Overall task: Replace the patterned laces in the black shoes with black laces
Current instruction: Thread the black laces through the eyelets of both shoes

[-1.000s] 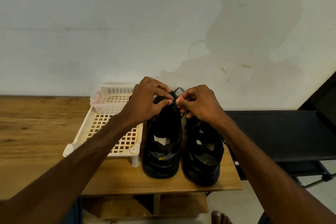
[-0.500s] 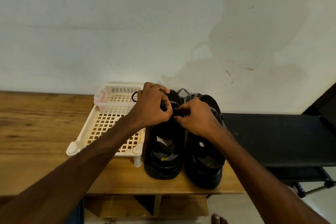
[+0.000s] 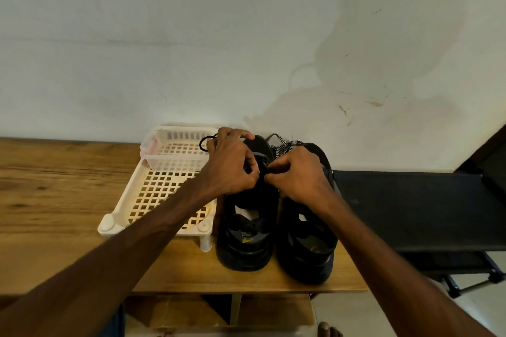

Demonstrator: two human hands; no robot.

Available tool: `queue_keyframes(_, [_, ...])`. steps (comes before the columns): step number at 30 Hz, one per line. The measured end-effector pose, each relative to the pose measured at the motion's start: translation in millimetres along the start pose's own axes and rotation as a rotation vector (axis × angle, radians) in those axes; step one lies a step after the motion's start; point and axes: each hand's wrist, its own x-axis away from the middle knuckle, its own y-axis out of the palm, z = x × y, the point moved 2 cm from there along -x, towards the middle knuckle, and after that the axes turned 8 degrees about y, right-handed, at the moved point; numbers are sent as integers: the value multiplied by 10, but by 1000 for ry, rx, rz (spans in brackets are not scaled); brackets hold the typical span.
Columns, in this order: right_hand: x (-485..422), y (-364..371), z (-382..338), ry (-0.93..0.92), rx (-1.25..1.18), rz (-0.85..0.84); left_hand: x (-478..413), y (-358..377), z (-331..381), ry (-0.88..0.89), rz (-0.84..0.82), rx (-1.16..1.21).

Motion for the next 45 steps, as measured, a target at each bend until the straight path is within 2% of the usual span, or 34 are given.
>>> queue_keyframes(21, [24,-28,-12,42,-14,33,21,79,42,-12,-1,-9])
queue_keyframes(30, [38,-34,-10,58,6,51,28,29,59,127,35,-72])
queue_keyframes(38, [60,-6,-44,18,110,61,26,92,46,-60,38,-64])
queue_keyframes(45, [61,23,-34,26,41,123,33,39,91,85,58,-22])
